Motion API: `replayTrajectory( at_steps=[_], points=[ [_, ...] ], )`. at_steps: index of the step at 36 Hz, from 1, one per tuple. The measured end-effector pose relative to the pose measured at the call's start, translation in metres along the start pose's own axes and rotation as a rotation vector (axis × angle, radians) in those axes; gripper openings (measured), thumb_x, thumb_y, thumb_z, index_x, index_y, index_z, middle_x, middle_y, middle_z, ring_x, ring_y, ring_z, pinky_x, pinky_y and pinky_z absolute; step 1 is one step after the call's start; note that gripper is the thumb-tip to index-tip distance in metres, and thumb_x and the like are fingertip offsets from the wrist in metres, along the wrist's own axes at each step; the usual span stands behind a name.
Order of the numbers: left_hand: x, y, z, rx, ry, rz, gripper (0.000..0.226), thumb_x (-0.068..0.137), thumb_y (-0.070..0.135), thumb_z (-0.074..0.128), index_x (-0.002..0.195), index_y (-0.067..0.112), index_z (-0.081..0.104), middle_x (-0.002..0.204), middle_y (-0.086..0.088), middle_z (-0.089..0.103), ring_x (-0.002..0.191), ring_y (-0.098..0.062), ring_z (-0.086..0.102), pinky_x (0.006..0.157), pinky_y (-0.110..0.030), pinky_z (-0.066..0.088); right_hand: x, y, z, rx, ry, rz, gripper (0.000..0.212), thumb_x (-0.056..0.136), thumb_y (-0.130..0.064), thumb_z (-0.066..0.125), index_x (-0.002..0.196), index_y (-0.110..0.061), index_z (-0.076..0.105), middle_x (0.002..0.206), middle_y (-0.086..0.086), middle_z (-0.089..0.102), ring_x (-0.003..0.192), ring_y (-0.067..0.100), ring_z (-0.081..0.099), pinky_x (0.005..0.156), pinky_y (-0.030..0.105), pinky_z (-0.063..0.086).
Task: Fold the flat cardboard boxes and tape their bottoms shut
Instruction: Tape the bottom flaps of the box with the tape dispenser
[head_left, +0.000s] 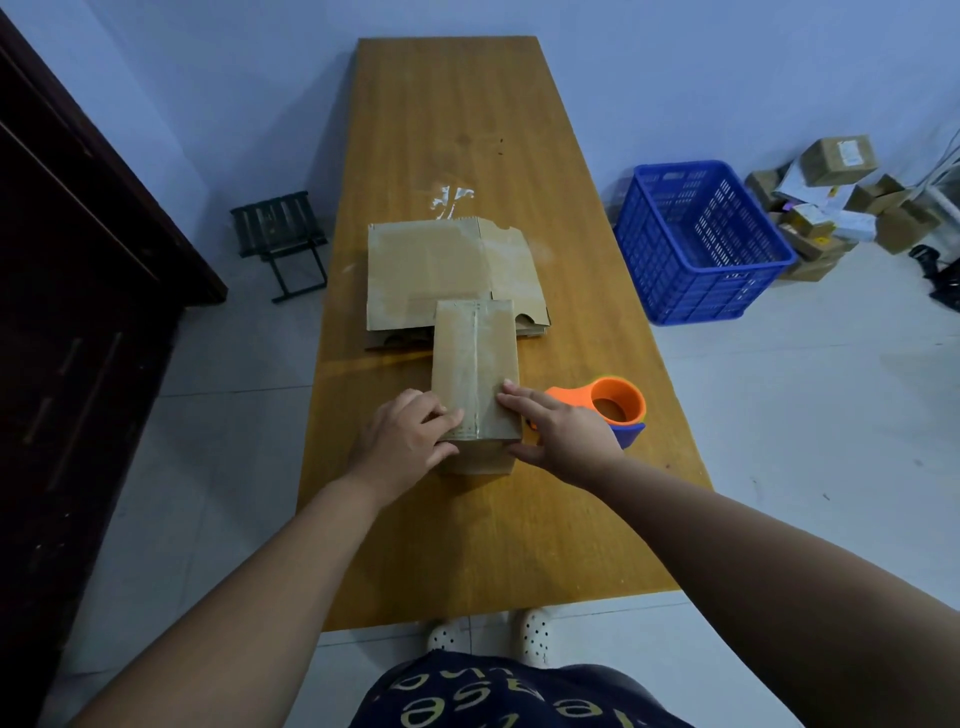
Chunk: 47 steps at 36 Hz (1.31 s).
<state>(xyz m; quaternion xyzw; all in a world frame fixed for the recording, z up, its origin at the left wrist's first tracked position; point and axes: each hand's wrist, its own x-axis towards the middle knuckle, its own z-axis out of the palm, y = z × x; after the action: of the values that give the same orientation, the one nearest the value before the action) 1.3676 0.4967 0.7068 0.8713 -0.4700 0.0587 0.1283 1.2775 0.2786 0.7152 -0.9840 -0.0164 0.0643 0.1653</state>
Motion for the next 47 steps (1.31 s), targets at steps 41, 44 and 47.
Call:
replayTrajectory(
  at_steps=[41, 44, 47],
  points=[
    [-0.006, 0.012, 0.017, -0.106, 0.071, -0.086, 0.046, 0.064, -0.001, 0.084, 0.107, 0.004, 0.070, 0.114, -0.014, 0.068, 0.103, -0.031, 0.067, 0.083, -0.046, 0.053, 0.001, -0.004, 0.000, -0.081, -0.005, -0.052, 0.058, 0.096, -0.048, 0.047, 0.149, -0.035, 0.029, 0.158, -0.013, 0.024, 0.119, 0.012, 0.057, 0.075, 0.024, 0.054],
    [-0.008, 0.010, 0.017, -0.118, 0.073, -0.104, 0.047, 0.067, 0.004, 0.084, 0.112, 0.006, 0.068, 0.118, -0.012, 0.067, 0.107, -0.028, 0.066, 0.089, -0.042, 0.048, 0.001, -0.005, 0.000, -0.080, -0.009, -0.044, 0.057, 0.097, -0.049, 0.045, 0.150, -0.036, 0.028, 0.158, -0.014, 0.022, 0.119, 0.012, 0.057, 0.076, 0.026, 0.055],
    [-0.011, 0.007, 0.017, -0.110, 0.042, -0.082, 0.051, 0.070, 0.015, 0.083, 0.118, 0.008, 0.065, 0.123, -0.010, 0.064, 0.112, -0.027, 0.063, 0.095, -0.040, 0.040, 0.002, -0.004, -0.001, -0.077, -0.012, -0.043, 0.057, 0.096, -0.050, 0.045, 0.150, -0.036, 0.028, 0.158, -0.014, 0.022, 0.119, 0.013, 0.057, 0.076, 0.027, 0.055]
  ],
)
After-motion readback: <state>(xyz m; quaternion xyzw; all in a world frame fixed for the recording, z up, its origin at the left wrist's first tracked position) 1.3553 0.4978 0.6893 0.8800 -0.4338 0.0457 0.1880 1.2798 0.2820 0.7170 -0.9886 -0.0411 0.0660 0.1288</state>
